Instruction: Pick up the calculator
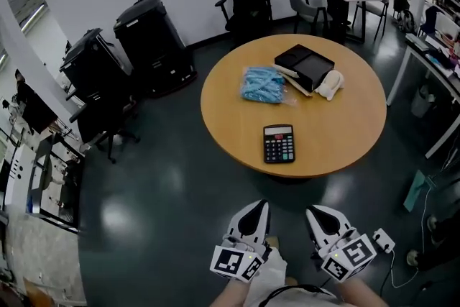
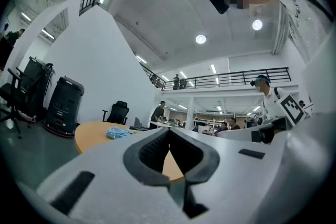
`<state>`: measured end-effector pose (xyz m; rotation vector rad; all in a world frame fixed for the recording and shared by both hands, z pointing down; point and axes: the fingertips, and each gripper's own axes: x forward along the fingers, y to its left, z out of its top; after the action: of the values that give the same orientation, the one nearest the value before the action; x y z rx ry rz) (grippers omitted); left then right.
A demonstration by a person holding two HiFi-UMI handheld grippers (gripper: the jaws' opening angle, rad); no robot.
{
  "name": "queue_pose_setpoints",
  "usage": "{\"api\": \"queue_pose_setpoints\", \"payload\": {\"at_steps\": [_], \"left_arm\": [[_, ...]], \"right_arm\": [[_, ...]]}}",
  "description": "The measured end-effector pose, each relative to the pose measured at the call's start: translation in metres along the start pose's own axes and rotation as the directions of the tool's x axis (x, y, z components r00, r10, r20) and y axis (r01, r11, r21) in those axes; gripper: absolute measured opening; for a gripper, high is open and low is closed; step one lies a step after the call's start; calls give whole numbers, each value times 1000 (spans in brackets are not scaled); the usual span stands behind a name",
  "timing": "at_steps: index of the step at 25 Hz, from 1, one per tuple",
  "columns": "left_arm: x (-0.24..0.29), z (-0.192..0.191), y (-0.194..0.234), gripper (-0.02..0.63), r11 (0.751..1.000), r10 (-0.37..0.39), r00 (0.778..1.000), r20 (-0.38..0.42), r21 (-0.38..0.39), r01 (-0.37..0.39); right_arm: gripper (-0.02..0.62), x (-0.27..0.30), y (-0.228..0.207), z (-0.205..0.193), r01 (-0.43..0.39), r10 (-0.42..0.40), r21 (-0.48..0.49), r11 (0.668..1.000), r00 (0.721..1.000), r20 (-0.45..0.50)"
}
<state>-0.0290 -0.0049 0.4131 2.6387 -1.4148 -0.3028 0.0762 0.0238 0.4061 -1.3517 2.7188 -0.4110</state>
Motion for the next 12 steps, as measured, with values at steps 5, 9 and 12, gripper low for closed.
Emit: {"api": "queue_pose_setpoints", "payload": {"at_steps": [5,9,12], "left_arm": [[68,4,51,8,998,-59,998,16,33,59],[112,-7,80,9,995,-99,995,2,33,99],[136,-21,99,9,991,-127,992,-25,37,128]], "right_arm": [[9,80,-30,6,-45,45,-7,999,999,-22],[9,135,-56,2,-75,74,-10,997,996,-48],[11,168,-78,-4,-82,81,-15,996,993,-87]]}}
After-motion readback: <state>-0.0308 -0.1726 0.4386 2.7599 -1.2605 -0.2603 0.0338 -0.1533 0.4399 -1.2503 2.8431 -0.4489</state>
